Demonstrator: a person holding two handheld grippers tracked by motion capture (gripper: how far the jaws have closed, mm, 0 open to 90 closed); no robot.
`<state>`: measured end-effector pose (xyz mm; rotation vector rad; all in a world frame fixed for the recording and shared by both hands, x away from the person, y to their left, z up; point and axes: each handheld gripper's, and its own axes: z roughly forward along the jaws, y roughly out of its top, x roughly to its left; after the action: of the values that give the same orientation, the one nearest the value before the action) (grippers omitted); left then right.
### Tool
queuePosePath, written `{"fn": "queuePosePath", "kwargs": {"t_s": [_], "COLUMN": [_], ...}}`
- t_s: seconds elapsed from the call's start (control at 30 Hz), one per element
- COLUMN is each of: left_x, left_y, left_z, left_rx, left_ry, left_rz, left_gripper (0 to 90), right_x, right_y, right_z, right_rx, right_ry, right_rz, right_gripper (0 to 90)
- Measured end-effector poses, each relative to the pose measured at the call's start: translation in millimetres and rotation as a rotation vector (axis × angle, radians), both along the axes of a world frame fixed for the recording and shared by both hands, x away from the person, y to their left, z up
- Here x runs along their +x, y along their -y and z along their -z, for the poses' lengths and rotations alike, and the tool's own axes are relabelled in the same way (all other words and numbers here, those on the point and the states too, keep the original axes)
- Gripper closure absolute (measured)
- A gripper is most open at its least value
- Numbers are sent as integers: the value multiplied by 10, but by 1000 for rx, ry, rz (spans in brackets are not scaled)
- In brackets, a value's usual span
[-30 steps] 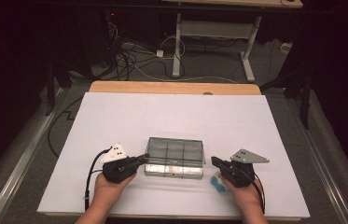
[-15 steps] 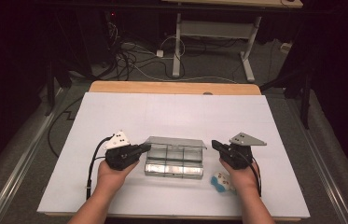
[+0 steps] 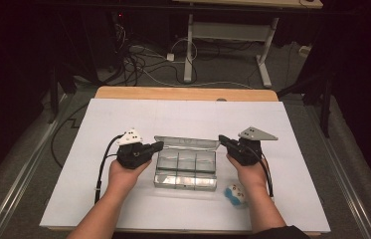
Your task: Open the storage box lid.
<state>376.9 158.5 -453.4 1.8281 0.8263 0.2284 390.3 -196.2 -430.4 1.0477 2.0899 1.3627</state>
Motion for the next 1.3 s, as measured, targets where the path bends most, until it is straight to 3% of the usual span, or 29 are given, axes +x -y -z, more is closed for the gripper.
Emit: {"fn": "queuePosePath", "kwargs": {"t_s": [0.4, 0.6, 0.93, 1.13, 1.23, 1.27, 1.3], "left_x": [150, 155, 87, 112, 182, 216, 254], "left_y": [-8, -21, -125, -177, -202, -201, -183], "left_z": [52, 64, 22, 34, 37, 37, 34], "left_rx": [8, 9, 10, 40, 23, 19, 43], "left_ry": [-27, -36, -11, -18, -6, -5, -6], "left_rz": [-25, -26, -36, -105, -163, -151, -147], "left_gripper": [873, 873, 871, 868, 806, 809, 838], "right_x": [134, 189, 225, 259, 277, 283, 289], "right_y": [-22, -68, -120, -131, -134, -134, -132], "right_z": [11, -15, 6, 31, 40, 42, 44], "right_rx": [38, 39, 42, 32, 31, 30, 31], "right_ry": [-7, -1, -10, -16, -23, -25, -27], "right_rz": [-7, -11, -3, -4, -2, 1, 1], "right_gripper": [900, 900, 900, 900, 900, 900, 900]}}
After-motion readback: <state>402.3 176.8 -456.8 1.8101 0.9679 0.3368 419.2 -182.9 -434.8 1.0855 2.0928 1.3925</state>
